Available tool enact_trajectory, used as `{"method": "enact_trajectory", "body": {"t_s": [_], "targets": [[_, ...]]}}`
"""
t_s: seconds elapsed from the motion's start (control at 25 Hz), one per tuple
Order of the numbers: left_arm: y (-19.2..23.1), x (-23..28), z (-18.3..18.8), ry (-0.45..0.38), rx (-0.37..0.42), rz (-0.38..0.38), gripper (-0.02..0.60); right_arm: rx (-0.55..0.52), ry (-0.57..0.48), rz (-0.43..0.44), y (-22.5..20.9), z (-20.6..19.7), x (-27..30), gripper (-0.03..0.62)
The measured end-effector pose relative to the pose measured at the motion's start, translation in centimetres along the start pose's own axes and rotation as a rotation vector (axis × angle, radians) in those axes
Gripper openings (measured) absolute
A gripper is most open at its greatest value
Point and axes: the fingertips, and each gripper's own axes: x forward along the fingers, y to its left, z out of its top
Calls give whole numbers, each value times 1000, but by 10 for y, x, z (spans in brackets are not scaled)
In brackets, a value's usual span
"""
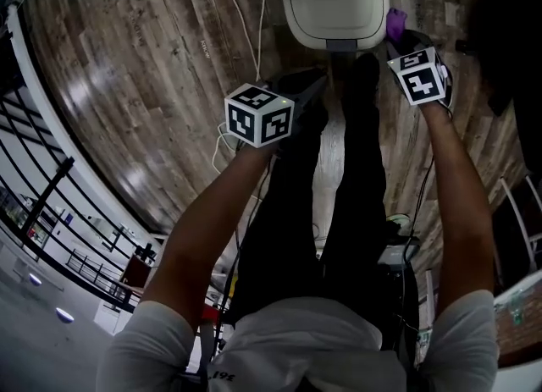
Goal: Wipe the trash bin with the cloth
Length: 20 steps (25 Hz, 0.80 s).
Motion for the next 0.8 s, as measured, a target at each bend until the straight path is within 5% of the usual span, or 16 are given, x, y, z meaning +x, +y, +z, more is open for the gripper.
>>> {"method": "enact_trajectory", "body": {"t_s": [0.8], "targets": [[29,-38,-10,-104,-94,14,54,350,108,17,92,-25,13,109]]}}
